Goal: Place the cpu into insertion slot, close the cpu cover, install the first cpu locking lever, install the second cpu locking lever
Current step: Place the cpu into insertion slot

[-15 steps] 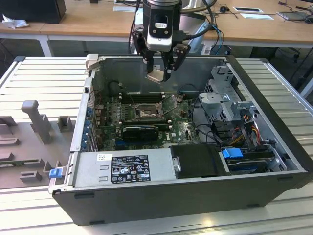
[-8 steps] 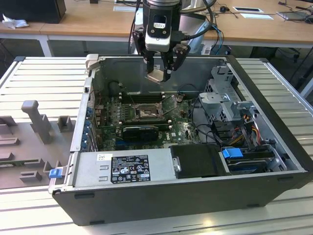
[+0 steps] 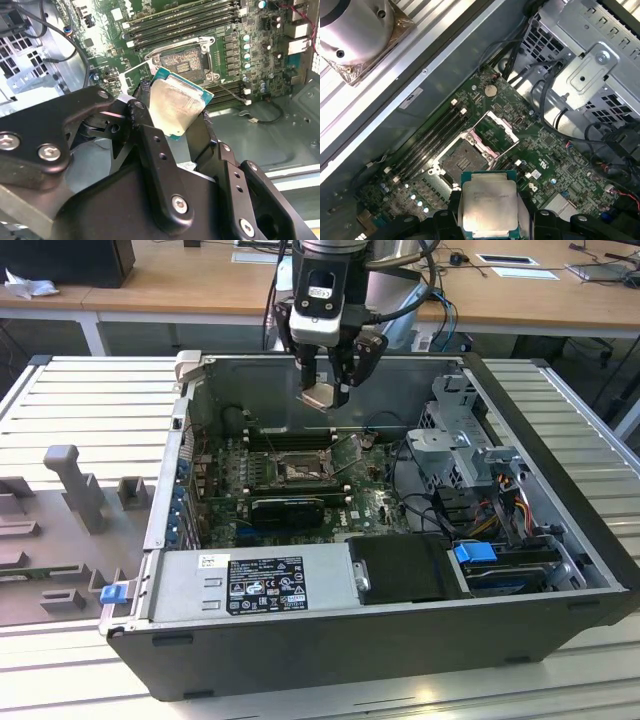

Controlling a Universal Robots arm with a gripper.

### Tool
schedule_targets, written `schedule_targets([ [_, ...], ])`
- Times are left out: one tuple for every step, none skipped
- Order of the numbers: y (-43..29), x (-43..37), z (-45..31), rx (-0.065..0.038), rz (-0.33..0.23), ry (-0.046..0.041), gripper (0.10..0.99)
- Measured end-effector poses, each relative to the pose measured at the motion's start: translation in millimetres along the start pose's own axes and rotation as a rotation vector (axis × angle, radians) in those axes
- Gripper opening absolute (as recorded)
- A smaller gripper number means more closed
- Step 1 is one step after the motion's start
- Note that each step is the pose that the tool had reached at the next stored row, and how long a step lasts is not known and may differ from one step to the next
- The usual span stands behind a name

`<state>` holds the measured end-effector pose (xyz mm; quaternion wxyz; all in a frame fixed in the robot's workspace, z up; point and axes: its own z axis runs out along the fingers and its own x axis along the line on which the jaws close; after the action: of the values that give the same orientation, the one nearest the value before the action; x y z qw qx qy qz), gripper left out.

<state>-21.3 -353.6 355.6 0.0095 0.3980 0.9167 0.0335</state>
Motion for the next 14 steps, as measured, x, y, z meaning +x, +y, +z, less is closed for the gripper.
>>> schedule_targets([
  [0.0,0.0,0.1,0.0,0.01,-0.0007,0.529],
  [0.0,0.0,0.2,0.0,0.021,-0.0015,0.529],
  [0.0,0.0,0.3,0.0,0.032,-0.0022,0.529],
  [0.0,0.0,0.4,0.0,0.044,-0.0031,0.529],
  [0.0,0.0,0.5,0.0,0.054,-0.0037,0.529],
  [-0.1,0.0,0.6,-0.001,0.067,-0.0046,0.529],
  [0.0,0.0,0.7,-0.001,0.077,-0.0054,0.529],
  [-0.1,0.0,0.7,-0.001,0.082,-0.0057,0.529],
  [-0.1,0.0,0.8,-0.001,0.088,-0.0061,0.529],
  [-0.1,0.0,0.9,-0.001,0.096,-0.0067,0.529],
  [-0.1,0.0,0.9,-0.001,0.102,-0.0071,0.529],
  [-0.1,0.0,0.9,-0.001,0.107,-0.0074,0.529],
  [-0.1,0.0,0.9,-0.001,0.111,-0.0077,0.529],
  [-0.1,0.0,1.0,-0.001,0.115,-0.008,0.529],
])
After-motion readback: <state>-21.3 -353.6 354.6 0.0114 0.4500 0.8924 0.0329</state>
